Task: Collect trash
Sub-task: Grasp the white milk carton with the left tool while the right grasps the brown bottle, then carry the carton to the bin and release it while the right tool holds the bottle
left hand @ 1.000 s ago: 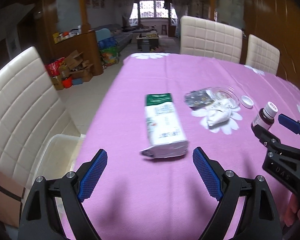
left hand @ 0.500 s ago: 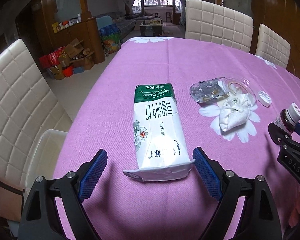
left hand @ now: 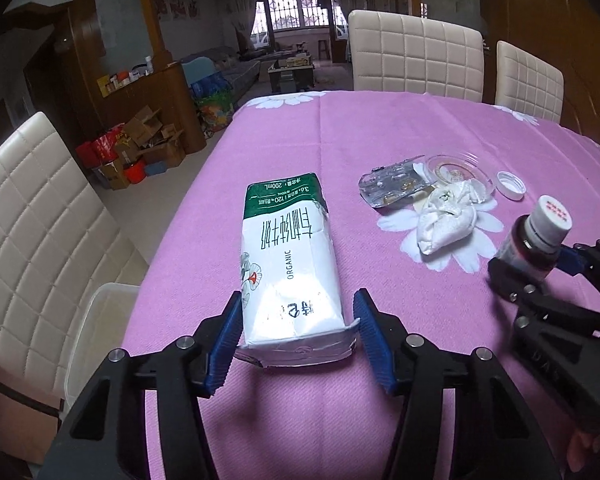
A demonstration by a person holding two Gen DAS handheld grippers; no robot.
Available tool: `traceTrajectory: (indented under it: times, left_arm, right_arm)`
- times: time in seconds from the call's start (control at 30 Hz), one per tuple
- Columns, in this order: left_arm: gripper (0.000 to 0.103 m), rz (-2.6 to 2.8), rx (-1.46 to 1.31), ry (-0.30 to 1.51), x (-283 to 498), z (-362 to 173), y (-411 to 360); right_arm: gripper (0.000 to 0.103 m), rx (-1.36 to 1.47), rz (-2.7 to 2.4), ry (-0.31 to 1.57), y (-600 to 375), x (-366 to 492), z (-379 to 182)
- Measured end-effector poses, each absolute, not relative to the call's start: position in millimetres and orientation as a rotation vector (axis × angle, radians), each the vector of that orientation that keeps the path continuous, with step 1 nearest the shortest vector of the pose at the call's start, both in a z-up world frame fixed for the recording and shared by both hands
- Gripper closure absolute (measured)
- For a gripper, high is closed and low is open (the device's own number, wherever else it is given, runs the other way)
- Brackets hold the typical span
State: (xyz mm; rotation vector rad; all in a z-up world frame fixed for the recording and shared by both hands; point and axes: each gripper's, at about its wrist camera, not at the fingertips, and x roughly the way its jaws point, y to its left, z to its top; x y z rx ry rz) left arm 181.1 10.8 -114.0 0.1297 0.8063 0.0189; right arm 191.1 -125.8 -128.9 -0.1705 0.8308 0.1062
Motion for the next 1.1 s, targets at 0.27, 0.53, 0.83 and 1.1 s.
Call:
traceTrajectory:
  times: [0.27, 0.53, 0.83, 1.1]
  left_arm:
    - [0.049, 0.054, 0.134, 0.753, 156.5, -96.9, 26.4]
    - [0.049, 0.075, 0.136, 0.709, 132.7, -83.7, 45.0]
    - [0.049, 0.108, 0.155, 0.66, 110.0, -73.5, 67.7]
    - [0.049, 0.14, 0.145, 0.638, 95.7, -69.1, 92.5]
  right_arm:
    - [0.055, -0.197, 0.156, 0.794, -95.3, 169.6, -113.1]
    - [0.055, -0.235, 0.194, 0.742, -70.9, 152.4, -93.8]
    - [0.055, -0.295, 0.229, 0.681, -42.6, 135.8, -76.9]
    - [0.055, -0.34, 0.266, 0.652, -14.2, 127.2, -69.0]
